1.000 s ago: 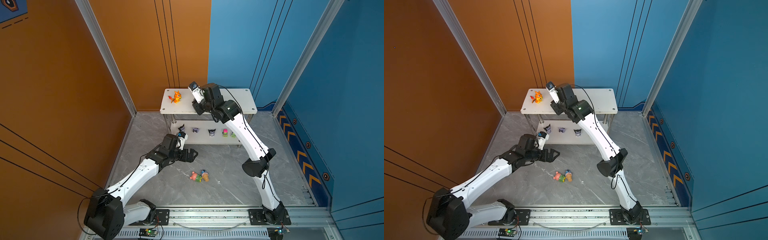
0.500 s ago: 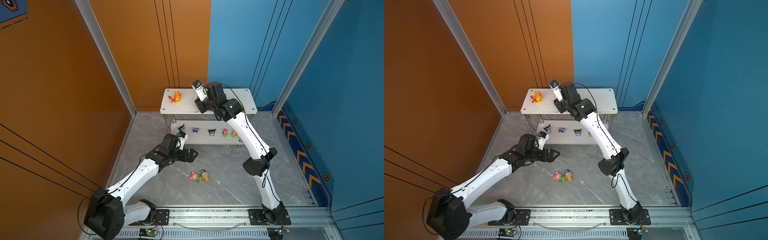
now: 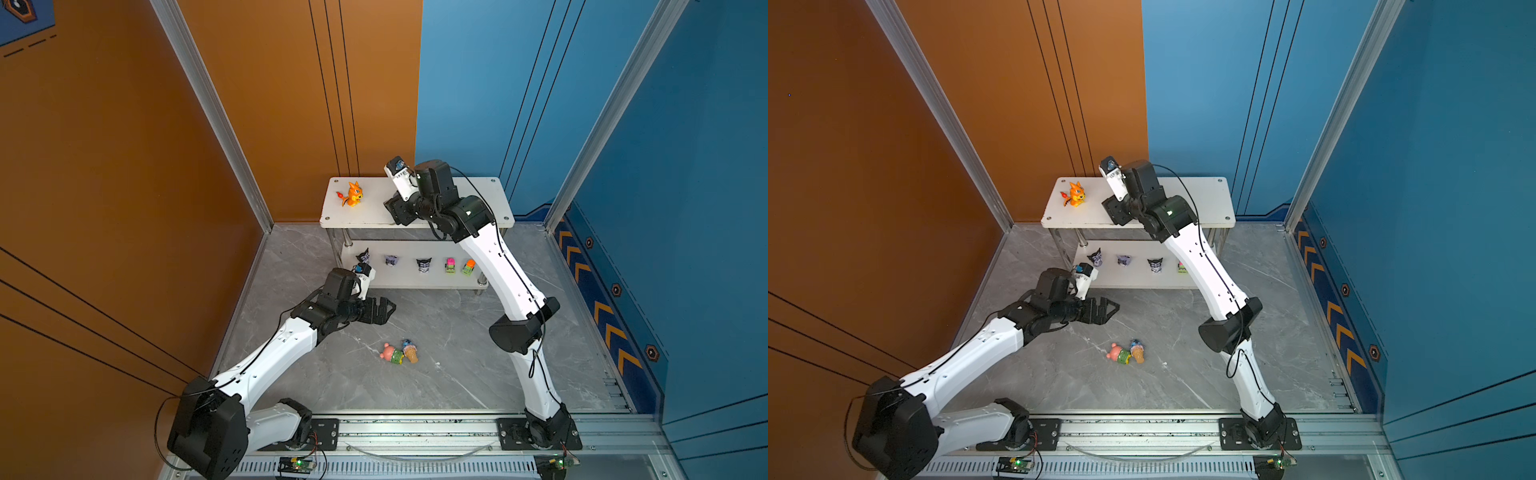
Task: Place and organize the plastic toys onto the shelf
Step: 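Move the right gripper down to the floor pile and grasp the Stitch ice-cream figure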
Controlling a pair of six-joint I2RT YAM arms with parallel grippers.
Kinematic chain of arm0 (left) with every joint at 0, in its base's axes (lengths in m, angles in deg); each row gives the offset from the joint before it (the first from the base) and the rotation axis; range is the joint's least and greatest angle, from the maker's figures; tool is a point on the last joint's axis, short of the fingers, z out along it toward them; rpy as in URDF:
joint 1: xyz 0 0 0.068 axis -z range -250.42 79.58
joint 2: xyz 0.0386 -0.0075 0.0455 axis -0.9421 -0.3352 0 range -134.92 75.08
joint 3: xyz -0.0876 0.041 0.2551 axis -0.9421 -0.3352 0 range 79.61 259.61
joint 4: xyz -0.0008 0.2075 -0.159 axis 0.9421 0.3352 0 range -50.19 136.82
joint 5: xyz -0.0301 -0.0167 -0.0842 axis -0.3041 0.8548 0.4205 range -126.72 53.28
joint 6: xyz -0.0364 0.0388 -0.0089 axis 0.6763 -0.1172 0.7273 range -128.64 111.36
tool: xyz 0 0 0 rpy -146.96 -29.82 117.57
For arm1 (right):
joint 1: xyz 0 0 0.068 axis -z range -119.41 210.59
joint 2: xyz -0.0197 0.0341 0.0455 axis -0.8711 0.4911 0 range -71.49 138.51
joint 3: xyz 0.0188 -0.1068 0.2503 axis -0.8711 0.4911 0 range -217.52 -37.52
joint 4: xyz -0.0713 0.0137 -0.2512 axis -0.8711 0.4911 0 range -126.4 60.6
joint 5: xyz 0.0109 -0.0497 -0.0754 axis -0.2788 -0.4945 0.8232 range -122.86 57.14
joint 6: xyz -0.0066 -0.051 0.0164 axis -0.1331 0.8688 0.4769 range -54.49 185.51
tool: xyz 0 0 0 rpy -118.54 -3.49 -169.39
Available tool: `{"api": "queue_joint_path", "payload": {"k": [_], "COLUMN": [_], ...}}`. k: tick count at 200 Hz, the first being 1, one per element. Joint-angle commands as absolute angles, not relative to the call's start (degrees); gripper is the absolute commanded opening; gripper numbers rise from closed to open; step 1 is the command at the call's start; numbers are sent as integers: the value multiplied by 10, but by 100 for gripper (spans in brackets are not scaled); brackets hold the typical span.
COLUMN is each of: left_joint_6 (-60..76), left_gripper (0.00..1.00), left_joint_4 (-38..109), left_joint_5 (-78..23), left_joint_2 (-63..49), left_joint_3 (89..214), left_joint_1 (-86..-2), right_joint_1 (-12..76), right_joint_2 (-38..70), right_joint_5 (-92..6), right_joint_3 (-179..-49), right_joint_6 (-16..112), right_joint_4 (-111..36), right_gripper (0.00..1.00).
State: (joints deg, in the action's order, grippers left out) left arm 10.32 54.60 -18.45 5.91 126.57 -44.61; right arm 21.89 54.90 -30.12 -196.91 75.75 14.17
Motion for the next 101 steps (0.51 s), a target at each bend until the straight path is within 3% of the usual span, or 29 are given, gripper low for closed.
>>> {"api": "queue_joint_path", "payload": {"k": [1,63,101], "left_joint_6": [103,108,105], "left_gripper": [98,98,98], "left_joint_4": [549,551,562], "left_joint_5": [-176,-176,-182], "left_joint_2": [70,76,85], "left_joint_3": [1271,1274,1277], "left_joint_1": [-453,-453,-453], "right_joint_1": [209,162,121], "right_joint_2": [478,318,193], "right_joint_5": [-295,-168,-143], "right_joint_3": [-1974,-1826,-1608], "right_joint_6": [748,748,698], "right_joint_4": [146,170,236], "right_gripper": [72,72,71]}}
